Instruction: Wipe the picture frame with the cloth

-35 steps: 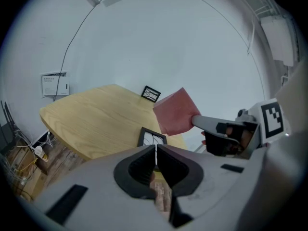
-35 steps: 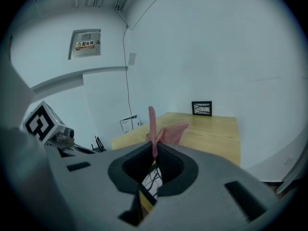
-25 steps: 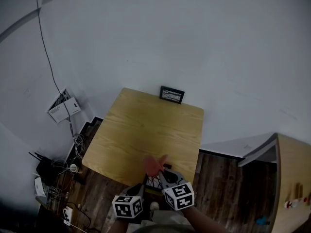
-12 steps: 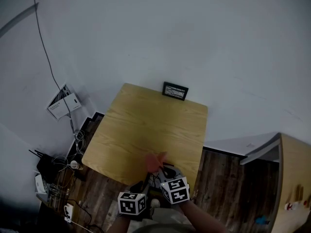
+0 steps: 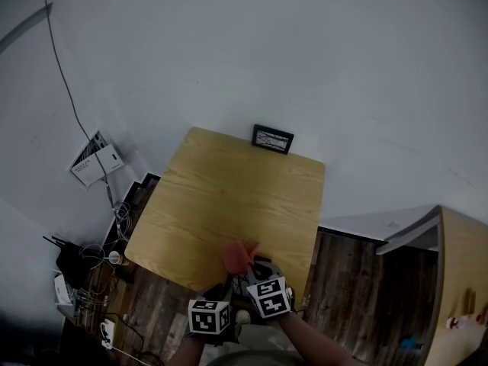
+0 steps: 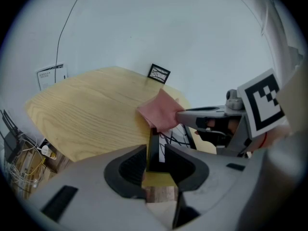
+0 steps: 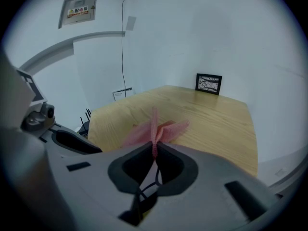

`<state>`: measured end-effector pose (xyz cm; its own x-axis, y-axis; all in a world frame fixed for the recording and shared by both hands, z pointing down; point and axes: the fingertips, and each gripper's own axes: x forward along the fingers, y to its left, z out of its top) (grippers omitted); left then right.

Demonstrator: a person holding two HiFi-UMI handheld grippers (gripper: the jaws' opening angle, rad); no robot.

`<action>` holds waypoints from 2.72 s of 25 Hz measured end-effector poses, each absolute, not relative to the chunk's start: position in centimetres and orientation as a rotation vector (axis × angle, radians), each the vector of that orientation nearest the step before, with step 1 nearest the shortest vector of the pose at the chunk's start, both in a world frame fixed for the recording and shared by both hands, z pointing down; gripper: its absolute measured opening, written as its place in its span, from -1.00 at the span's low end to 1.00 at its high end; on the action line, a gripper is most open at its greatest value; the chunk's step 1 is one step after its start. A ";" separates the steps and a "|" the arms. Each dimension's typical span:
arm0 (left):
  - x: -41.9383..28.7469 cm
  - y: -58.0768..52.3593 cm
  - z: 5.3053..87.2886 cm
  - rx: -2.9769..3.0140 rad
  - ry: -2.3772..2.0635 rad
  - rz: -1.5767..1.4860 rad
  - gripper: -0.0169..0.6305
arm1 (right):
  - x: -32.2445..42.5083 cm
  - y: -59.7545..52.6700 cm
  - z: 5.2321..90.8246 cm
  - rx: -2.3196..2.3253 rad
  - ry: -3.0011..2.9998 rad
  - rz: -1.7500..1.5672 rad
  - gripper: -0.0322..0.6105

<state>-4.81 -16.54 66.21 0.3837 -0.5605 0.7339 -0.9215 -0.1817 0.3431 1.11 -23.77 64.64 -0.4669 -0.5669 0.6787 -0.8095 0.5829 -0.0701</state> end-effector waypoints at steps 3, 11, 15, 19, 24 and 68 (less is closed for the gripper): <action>-4.9 -16.4 66.9 1.838 -1.281 0.602 -0.63 | 1.3 -23.8 65.2 1.082 -2.184 0.516 -0.87; -4.9 -16.6 67.4 1.817 -1.269 0.578 -0.64 | 1.9 -24.0 66.3 1.084 -2.142 0.521 -0.87; -5.0 -16.6 67.4 1.812 -1.274 0.579 -0.64 | 2.2 -23.7 66.4 1.082 -2.136 0.513 -0.87; -5.0 -16.6 67.4 1.808 -1.278 0.581 -0.64 | 3.1 -23.4 66.4 1.091 -2.124 0.498 -0.87; -5.1 -16.7 67.5 1.801 -1.280 0.577 -0.64 | 4.4 -22.9 66.5 1.097 -2.114 0.496 -0.87; -5.3 -16.4 67.4 1.743 -1.325 0.502 -0.69 | 6.8 -21.0 57.3 1.316 -2.279 0.440 -0.87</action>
<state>-5.35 -16.39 67.44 0.3535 -0.5695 0.7421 -0.9183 -0.0599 0.3914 6.85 -21.02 57.26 -0.4302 -0.7208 0.5435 -0.8714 0.4888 -0.0414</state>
